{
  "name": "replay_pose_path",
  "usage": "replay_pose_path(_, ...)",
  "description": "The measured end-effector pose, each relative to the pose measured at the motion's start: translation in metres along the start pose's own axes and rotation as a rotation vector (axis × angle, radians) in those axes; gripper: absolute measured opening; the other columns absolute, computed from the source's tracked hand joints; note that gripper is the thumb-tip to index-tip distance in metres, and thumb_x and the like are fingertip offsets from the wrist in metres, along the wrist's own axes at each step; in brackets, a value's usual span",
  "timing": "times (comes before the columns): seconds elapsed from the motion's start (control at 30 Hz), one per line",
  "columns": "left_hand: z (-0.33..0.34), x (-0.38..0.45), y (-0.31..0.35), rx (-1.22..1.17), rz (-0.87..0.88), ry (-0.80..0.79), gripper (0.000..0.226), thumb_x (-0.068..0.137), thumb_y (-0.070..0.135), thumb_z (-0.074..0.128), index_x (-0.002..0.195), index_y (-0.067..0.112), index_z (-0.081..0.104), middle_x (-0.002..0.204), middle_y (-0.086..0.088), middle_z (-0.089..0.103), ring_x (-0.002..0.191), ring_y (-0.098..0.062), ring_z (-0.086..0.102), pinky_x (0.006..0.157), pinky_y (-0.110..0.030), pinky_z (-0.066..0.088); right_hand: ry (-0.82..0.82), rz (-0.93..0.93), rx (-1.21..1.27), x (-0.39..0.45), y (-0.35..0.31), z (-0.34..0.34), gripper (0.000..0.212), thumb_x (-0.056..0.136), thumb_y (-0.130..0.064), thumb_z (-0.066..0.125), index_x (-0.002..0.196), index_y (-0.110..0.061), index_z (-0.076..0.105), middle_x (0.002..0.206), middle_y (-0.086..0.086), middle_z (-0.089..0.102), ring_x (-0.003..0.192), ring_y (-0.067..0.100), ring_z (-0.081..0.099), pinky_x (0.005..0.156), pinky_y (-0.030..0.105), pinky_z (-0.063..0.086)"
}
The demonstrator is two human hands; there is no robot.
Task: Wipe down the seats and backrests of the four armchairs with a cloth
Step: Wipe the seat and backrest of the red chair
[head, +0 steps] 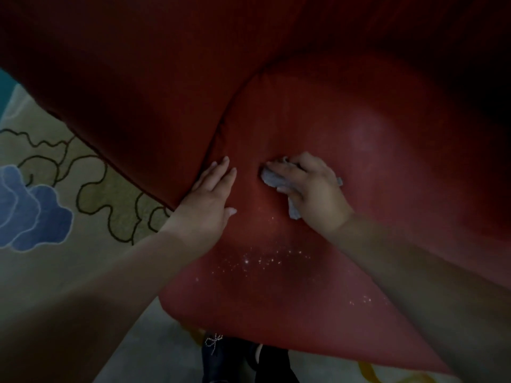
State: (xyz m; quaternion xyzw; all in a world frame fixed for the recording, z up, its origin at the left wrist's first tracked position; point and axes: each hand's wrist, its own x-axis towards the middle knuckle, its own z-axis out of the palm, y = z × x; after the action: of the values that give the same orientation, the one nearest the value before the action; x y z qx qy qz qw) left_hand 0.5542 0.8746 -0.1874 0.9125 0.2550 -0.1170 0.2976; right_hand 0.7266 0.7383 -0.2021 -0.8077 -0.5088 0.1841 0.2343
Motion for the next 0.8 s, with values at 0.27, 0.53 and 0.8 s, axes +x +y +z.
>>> replay_pose_path(0.27, 0.006, -0.022, -0.009, 0.040, -0.008, -0.009, 0.073, 0.095, 0.021, 0.057, 0.153, 0.018, 0.013, 0.160, 0.008, -0.005, 0.146, -0.006, -0.006, 0.114, -0.015, -0.005, 0.019, -0.027, 0.056, -0.046, -0.018, 0.014, 0.046, 0.081, -0.008, 0.070, 0.123, -0.025, 0.063, 0.102, 0.000, 0.056, 0.095, 0.021, 0.053, 0.085, 0.045, 0.046)
replay_pose_path(0.53, 0.009, -0.027, -0.002, 0.068, 0.036, 0.005, 0.068, 0.096, 0.020, 0.054, 0.153, 0.021, 0.016, 0.161, 0.004, -0.001, 0.147, -0.013, -0.002, 0.113, -0.017, 0.001, 0.138, 0.076, 0.242, -0.064, -0.028, 0.006, 0.039, 0.085, 0.001, 0.059, 0.121, -0.012, 0.064, 0.103, 0.000, 0.050, 0.102, 0.011, 0.052, 0.088, 0.018, 0.038)
replay_pose_path(0.8, 0.012, 0.001, 0.006, 0.063, 0.076, -0.002, 0.059, 0.100, 0.015, 0.044, 0.152, 0.029, 0.019, 0.161, 0.009, -0.001, 0.147, -0.011, -0.005, 0.110, -0.019, -0.003, 0.389, 0.416, 0.108, -0.078, 0.031, -0.029, 0.044, 0.086, 0.004, 0.062, 0.127, -0.011, 0.059, 0.101, 0.008, 0.041, 0.098, 0.018, 0.046, 0.088, 0.001, 0.029)
